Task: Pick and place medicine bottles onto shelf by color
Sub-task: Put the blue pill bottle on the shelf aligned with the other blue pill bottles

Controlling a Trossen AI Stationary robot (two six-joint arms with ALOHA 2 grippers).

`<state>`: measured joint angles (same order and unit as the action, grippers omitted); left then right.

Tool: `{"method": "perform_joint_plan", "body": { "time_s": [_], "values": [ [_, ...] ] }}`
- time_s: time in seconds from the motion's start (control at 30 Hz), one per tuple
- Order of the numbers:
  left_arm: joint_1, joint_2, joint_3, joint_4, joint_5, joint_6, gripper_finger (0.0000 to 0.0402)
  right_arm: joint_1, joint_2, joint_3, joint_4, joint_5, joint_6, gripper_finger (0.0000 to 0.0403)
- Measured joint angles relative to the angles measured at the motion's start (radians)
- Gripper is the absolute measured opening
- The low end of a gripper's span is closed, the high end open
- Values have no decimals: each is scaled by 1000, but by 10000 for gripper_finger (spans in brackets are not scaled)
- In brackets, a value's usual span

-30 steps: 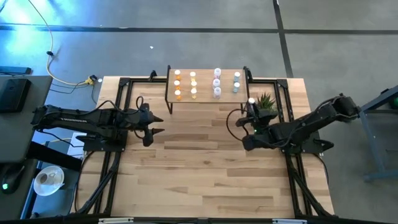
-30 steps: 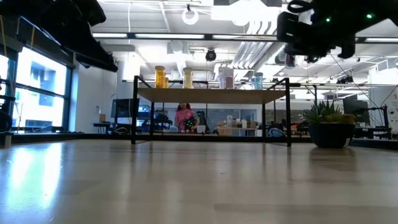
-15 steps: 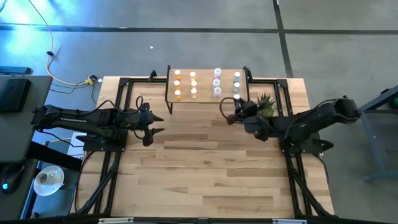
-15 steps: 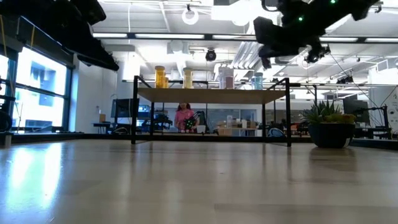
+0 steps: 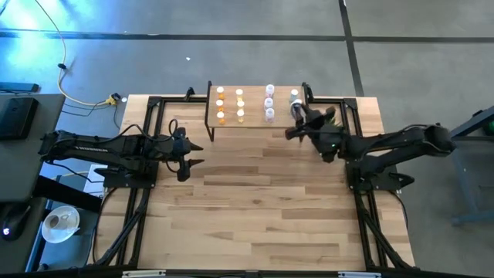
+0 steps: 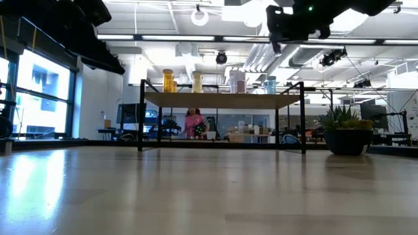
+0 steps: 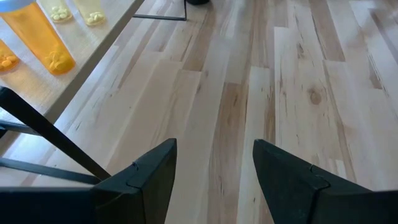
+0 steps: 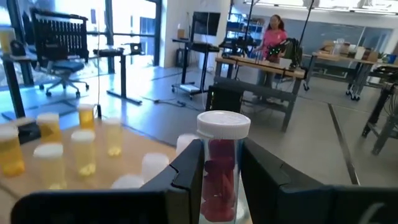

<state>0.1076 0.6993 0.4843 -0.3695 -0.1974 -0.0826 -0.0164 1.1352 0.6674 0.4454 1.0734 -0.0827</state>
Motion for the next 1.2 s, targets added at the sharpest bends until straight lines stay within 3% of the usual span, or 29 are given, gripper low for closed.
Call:
{"method": "perform_joint_plan", "body": {
  "time_s": [0.27, 0.4, 0.5, 0.77, 1.2],
  "values": [
    [0, 0, 0, 0, 0, 0, 201, -30, -138, -107, 15, -39, 65, 75],
    [0, 0, 0, 0, 0, 0, 201, -30, -155, -202, 131, -137, 109, 75],
    [0, 0, 0, 1, -1, -1, 201, -31, -140, -252, 218, -213, 107, 75],
    [0, 0, 0, 2, -21, -3, 201, -51, -38, -290, 289, -264, 109, 75],
    [0, 0, 0, 0, -23, -3, 201, -82, 64, -290, 338, -271, 130, 75]
  ]
}}
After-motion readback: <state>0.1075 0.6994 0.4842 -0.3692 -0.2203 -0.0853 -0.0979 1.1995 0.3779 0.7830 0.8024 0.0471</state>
